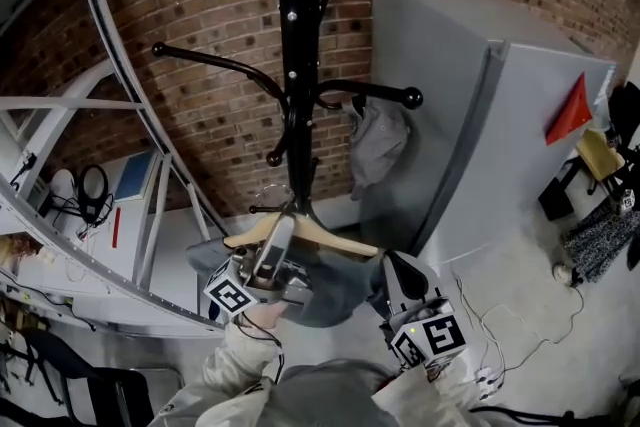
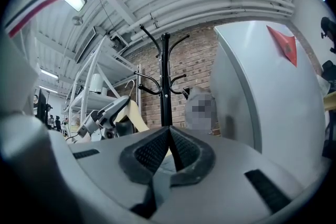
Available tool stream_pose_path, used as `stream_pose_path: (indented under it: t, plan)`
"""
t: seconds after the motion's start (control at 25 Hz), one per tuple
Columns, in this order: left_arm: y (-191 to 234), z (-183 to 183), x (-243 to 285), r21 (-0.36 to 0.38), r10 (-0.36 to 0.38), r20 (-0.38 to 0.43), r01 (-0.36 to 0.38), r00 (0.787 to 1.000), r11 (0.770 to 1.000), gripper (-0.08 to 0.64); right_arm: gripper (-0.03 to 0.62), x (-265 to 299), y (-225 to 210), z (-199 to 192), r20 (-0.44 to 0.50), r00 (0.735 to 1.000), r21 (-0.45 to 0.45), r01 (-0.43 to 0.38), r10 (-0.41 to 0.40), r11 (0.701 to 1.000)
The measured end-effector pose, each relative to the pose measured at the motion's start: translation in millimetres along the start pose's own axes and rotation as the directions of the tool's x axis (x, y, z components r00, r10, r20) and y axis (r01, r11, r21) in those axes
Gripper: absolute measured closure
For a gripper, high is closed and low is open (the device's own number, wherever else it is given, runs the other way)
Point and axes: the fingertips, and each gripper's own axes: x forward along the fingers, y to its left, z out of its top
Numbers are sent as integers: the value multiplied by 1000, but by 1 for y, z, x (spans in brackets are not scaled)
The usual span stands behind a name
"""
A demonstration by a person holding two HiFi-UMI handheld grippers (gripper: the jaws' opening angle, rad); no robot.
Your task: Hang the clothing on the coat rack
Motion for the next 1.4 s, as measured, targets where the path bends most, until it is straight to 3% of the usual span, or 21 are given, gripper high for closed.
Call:
stream_pose_path:
  t: [0.56, 0.76, 1.4]
  plan:
    - [21, 25, 27, 25, -24, 19, 24, 1000, 999, 445, 568, 11, -11, 0, 2, 1000, -1, 22, -22, 1000]
    - [37, 24, 32, -50, -15, 48, 17, 999, 999, 445, 568, 14, -18, 1, 10, 999, -3, 35, -35, 999]
    - [81, 12, 34, -88, 31, 41, -27, 999, 996, 445, 568, 11, -30, -7, -1, 998, 21, 64, -64, 998]
